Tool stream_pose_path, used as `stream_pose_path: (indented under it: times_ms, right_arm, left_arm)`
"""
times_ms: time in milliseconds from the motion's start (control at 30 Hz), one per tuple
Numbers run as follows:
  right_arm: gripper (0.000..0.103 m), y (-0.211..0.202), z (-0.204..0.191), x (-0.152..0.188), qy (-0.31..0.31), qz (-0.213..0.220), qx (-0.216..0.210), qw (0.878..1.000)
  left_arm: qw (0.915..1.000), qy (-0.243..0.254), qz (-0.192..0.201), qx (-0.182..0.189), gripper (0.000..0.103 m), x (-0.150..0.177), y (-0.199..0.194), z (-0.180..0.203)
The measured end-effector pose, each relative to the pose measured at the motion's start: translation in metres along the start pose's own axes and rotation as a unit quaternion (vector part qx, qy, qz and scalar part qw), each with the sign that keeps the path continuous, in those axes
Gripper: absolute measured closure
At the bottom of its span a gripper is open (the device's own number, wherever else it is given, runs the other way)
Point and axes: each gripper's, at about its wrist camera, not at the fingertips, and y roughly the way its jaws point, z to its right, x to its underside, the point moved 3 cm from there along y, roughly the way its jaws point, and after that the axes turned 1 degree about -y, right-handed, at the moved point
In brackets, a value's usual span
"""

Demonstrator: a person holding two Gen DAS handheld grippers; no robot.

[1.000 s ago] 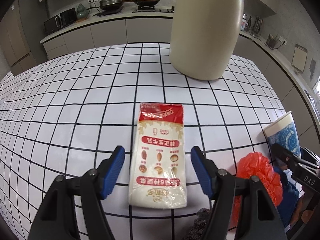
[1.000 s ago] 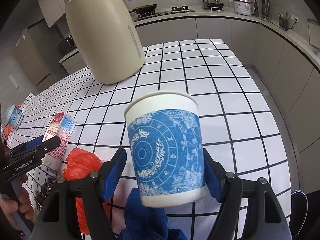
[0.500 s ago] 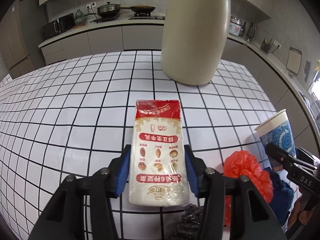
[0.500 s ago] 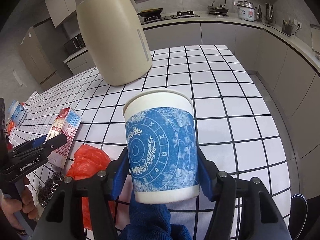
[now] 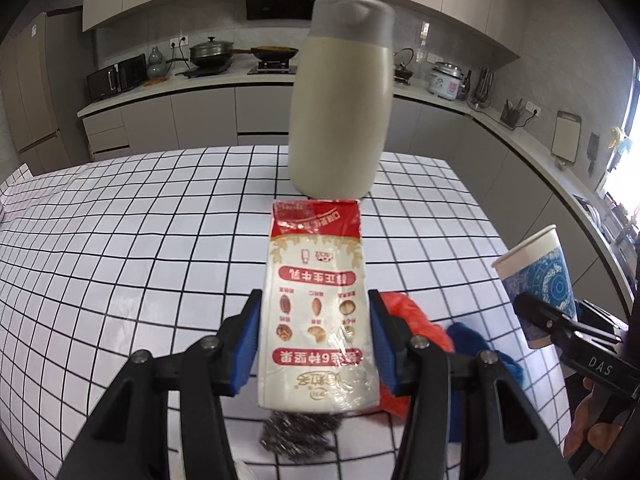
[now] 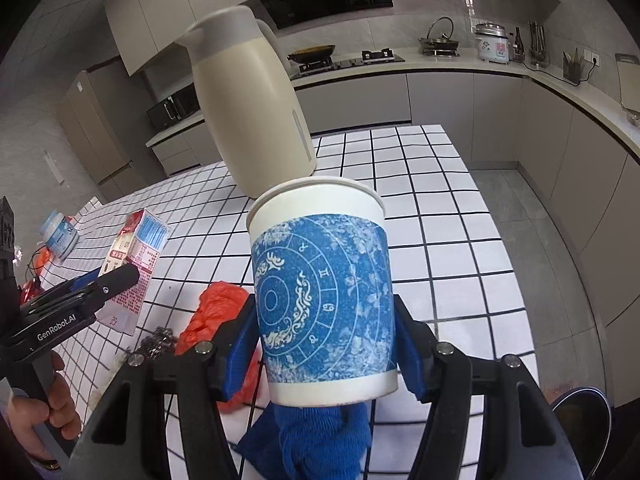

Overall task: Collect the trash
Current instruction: 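Carry the milk carton and blue-patterned cup with both tools over the bin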

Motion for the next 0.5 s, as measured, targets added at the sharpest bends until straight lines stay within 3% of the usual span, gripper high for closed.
stream_pose_path:
  times_ms: [500]
  right_arm:
    - [0.039, -0.106, 0.056, 0.047, 0.011, 0.030, -0.014, 0.999]
  left_arm:
    - [0.9992, 0.018, 0.014, 0.034, 0.052, 0.040, -0.051, 0.094]
